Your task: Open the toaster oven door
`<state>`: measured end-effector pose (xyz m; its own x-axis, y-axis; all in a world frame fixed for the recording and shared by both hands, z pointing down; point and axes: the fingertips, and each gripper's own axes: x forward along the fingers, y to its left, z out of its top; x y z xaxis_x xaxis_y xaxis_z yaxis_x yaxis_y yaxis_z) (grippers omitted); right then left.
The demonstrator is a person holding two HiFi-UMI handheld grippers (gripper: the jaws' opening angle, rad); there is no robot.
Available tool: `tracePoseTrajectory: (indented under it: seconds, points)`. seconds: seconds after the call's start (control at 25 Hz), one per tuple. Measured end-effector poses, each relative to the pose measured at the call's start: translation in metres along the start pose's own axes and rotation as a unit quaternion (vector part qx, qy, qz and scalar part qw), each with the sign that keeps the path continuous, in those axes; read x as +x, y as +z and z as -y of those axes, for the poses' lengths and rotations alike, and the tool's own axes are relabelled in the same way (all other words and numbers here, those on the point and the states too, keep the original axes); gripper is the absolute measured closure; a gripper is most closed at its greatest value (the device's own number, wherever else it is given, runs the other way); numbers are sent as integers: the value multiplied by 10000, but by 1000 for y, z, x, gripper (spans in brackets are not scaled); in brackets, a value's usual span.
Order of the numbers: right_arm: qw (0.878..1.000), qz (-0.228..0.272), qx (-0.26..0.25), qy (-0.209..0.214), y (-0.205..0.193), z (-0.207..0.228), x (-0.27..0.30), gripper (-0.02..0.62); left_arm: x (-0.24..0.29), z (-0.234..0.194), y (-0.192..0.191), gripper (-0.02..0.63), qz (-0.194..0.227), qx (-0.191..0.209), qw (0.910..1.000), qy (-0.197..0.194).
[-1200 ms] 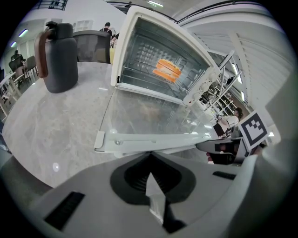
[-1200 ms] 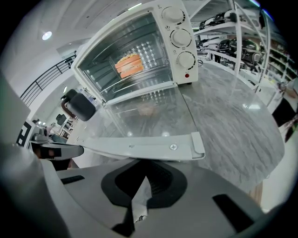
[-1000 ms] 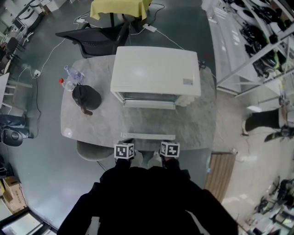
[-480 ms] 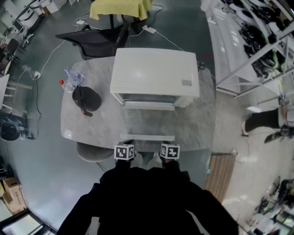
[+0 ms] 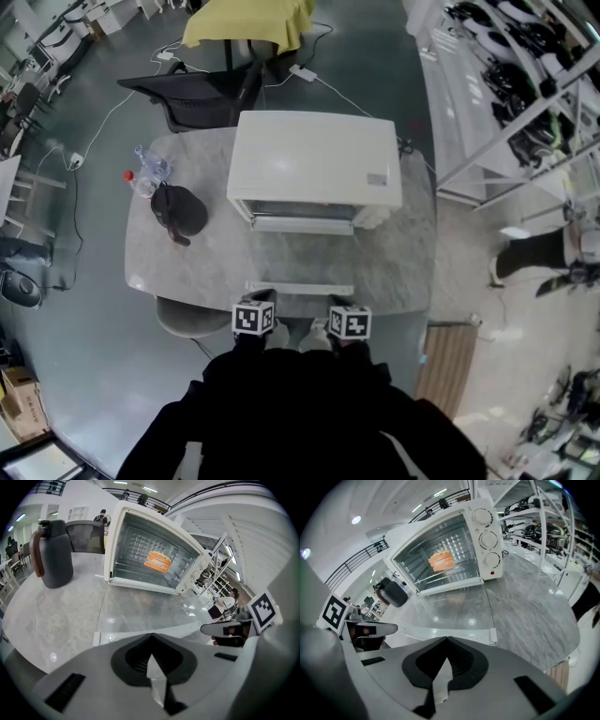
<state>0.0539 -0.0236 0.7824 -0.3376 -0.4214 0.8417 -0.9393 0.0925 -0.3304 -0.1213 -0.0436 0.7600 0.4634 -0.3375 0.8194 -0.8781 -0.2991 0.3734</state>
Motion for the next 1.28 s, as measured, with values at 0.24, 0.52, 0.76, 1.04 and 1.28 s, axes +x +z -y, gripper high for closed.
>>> tracePoseTrajectory:
  seconds: [0.24,0.52,0.76,1.04,1.28]
  points:
    - [9948,958,-304,171,65,-25,-50,592,-27,14,44,603,678,163,9975,-68]
    - [9687,2362,-622,439,148,-54,-97,592,-74,41,122,603,1916,725,9787,-116]
    - [9400,3235,-909,584,203,-78,-142,592,-116,62,178,603,2786,1002,9548,-249]
    - [9182,3754,-1063,677,235,-94,-177,592,-157,78,217,603,3495,1362,9265,-300]
    - [9077,3998,-1094,653,249,-95,-193,592,-172,88,234,603,3751,1539,9135,-350]
